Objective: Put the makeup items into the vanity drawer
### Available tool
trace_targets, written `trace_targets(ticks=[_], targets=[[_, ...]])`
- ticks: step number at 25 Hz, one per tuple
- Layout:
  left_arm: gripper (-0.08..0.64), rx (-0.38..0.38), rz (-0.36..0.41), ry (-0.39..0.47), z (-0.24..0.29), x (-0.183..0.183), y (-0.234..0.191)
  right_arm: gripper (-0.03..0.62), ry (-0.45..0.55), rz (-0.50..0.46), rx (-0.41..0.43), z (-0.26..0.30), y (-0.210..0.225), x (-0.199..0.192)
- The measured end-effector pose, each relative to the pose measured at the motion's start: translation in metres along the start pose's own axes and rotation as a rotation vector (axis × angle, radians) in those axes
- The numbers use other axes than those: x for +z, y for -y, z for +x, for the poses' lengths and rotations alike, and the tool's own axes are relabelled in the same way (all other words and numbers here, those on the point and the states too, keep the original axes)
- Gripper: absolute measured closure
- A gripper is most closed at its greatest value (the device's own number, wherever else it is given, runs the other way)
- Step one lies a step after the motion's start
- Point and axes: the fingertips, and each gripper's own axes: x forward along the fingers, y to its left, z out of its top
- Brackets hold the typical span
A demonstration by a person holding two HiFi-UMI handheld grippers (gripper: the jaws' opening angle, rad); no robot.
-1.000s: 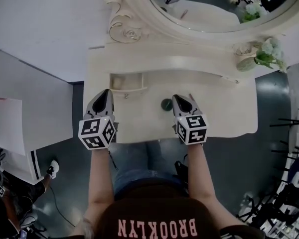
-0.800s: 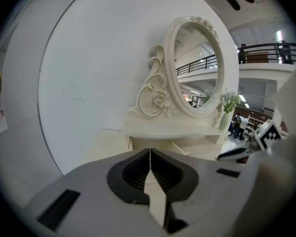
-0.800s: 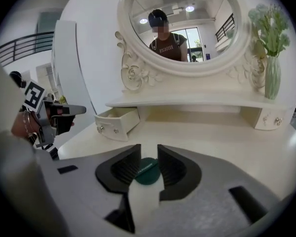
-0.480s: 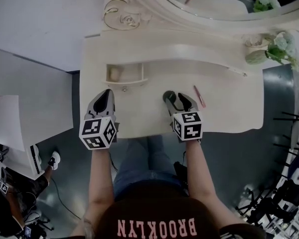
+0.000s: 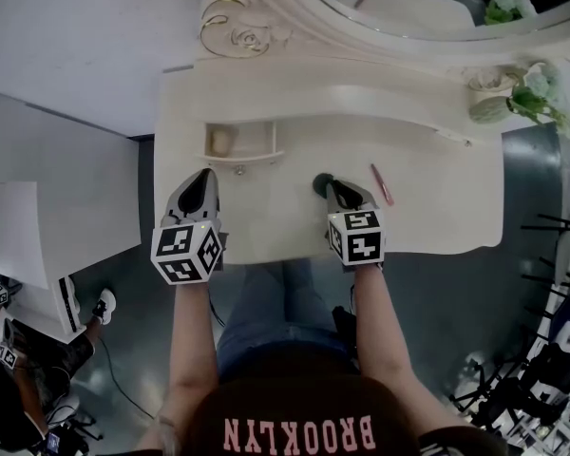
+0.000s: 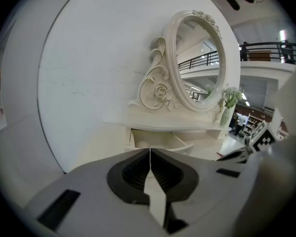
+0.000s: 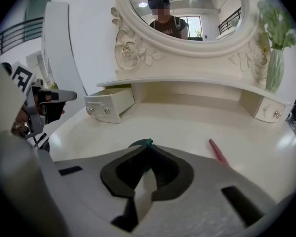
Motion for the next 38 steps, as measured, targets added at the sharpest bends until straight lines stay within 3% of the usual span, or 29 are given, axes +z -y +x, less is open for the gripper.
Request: trace_targets(ticks=[21,38], targets=[[0.554,0.012,0.029,0.200,-0.033,0.093,-0.005,0.580,0.199,-0.023,-0.020,-0.050,0.004,0.103],[0.554,0.184,-0.007,0.271,-0.076,0.113,-0.081,0.578,0.271,-0.128,0.136,-0.015,-0.070,0.176]])
